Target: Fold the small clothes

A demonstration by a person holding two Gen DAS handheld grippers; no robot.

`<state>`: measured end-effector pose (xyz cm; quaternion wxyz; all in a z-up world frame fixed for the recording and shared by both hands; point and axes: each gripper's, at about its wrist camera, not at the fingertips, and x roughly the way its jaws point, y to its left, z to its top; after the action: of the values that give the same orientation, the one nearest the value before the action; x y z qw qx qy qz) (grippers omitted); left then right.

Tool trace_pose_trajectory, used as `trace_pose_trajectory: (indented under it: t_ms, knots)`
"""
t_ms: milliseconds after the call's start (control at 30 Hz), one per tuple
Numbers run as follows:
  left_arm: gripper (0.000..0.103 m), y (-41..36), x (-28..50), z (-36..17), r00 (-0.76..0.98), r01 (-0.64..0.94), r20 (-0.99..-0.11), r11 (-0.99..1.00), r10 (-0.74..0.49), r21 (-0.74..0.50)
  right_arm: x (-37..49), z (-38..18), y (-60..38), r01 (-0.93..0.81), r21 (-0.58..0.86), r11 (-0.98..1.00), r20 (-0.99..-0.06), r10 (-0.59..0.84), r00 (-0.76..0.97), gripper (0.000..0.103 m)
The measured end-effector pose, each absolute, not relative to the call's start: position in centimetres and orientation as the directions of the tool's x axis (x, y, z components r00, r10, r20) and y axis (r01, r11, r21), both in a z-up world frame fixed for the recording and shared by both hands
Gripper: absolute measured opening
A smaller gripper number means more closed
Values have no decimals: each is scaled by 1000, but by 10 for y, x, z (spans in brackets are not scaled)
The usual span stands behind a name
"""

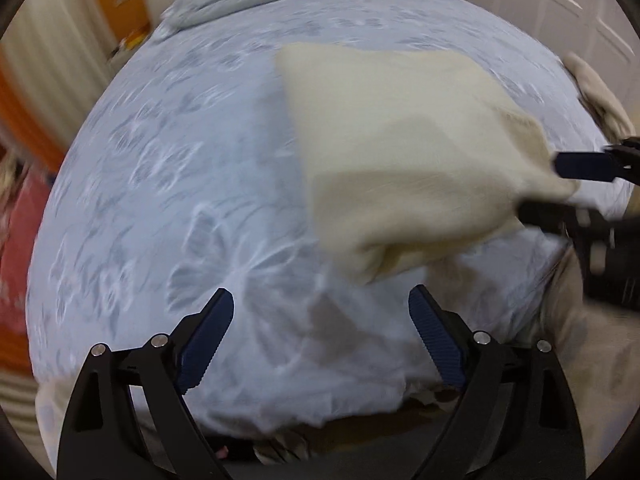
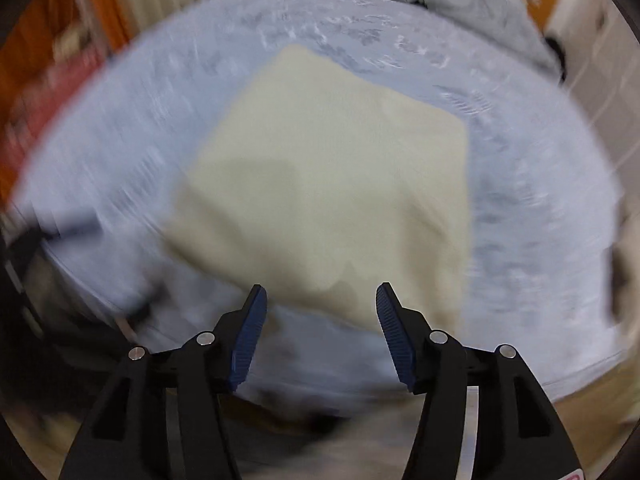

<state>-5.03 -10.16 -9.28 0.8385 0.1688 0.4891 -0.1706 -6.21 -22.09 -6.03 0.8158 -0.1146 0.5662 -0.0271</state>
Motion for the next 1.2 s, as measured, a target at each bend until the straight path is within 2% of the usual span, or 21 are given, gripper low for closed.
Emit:
trace_pose_trajectory:
  t_ms: [33,67,100,133,167,200,267,300,367,433,500,633,667,733,833,967,1067,1133,1167,1200]
  knots:
    - [84,-106,-47,-96,466,455,-877,882,-116,125,-64,-71,-220,-124,-277,953,-911,-220,349,56]
    - [77,-109,-41,-102,466,455,-878,881,-109,133,-61,-81,-217,-156,-309,938,-907,-242,344,56]
    - [55,-112,-32,-109,445,455,-889,882,-107,121,-61,-92,-218,-182,-336,924,-905,-263,333,43]
    - [42,-113,-22,-116,405,454,-908,885,-107,99,-56,-102,-224,-187,-375,908,-900,-309,307,21]
    - [37,-112,-18,-117,385,450,-915,890,-117,75,-50,-100,-233,-150,-348,925,-907,-292,303,8]
    - [28,-111,-12,-116,356,447,-924,894,-142,35,-46,-86,-251,-61,-239,969,-924,-208,322,7]
    - [23,-109,-13,-107,372,442,-918,896,-142,41,-46,-58,-286,102,-35,994,-922,-71,379,7]
    - [22,-105,-13,-101,377,433,-913,901,-157,24,-48,-54,-297,144,17,989,-919,-42,392,6]
    - [22,-98,-14,-100,359,432,-915,902,-183,-10,-53,-77,-328,246,142,959,-944,56,326,6]
    - [22,-99,-16,-114,337,448,-928,894,-157,12,-56,-113,-328,250,137,959,-973,83,216,5]
    - [22,-101,-17,-126,331,442,-936,896,-119,42,-55,-118,-329,257,140,956,-980,96,176,3]
    - [29,-85,-14,-122,294,389,-938,919,-185,-59,-66,-104,-341,288,214,933,-964,153,218,7]
    - [29,-80,-15,-120,284,381,-937,921,-206,-87,-72,-97,-342,293,205,934,-964,141,226,13]
    - [28,-70,-21,-115,303,379,-935,923,-186,-61,-81,-84,-341,289,195,937,-961,123,250,20]
    - [36,-57,-33,-108,340,390,-928,921,-154,-10,-83,-51,-324,238,275,931,-919,182,350,20]
    - [39,-46,-35,-96,353,362,-922,932,-161,-24,-46,-24,-274,89,337,937,-854,265,448,20]
    - [50,-51,-37,-81,383,352,-912,936,-144,0,-11,-48,-240,53,314,948,-877,269,398,19]
    - [54,-54,-38,-71,410,351,-901,936,-138,16,6,-111,-225,72,233,970,-956,215,197,13]
    - [55,-56,-39,-66,418,351,-898,936,-134,24,5,-132,-222,79,233,969,-963,219,159,10]
    - [55,-57,-35,-66,419,354,-898,935,-132,28,2,-133,-223,74,239,968,-955,221,199,9]
